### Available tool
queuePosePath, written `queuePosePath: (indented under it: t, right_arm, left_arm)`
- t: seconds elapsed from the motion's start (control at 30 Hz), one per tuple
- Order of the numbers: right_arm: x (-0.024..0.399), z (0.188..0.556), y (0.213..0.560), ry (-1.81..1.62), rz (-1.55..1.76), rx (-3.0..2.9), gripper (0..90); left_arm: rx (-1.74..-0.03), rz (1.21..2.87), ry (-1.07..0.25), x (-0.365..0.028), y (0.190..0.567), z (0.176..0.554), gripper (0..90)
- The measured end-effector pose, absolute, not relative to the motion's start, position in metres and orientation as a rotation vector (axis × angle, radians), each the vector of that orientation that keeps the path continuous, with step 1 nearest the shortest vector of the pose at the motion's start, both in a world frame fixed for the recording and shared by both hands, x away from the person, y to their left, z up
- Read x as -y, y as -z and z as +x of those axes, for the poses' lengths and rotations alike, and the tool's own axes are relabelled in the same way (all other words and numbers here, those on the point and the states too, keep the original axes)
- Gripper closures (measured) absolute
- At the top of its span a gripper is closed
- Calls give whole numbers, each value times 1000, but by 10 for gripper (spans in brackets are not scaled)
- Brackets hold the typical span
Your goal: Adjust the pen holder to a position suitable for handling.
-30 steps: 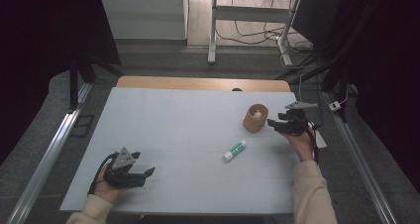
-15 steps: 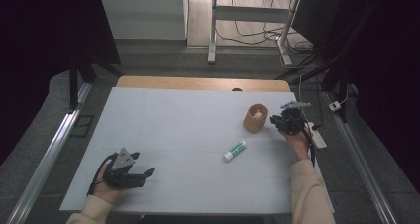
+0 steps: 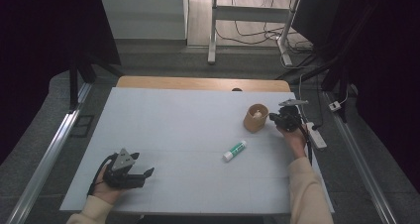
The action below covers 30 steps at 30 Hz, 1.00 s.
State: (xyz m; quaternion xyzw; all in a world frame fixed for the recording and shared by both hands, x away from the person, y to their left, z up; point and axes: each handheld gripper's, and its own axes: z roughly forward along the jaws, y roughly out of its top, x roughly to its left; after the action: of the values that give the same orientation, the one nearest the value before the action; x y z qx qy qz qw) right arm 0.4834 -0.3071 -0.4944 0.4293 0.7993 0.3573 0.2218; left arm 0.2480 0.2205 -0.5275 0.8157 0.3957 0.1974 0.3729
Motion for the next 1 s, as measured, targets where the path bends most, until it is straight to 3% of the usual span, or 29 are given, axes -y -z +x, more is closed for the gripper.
queuePosePath:
  t: [1.0]
  right_arm:
    - [302, 486, 505, -1053, 1189, -2265, 898]
  left_arm:
    - [-1005, 2101, -501, -221, 529, 249, 225]
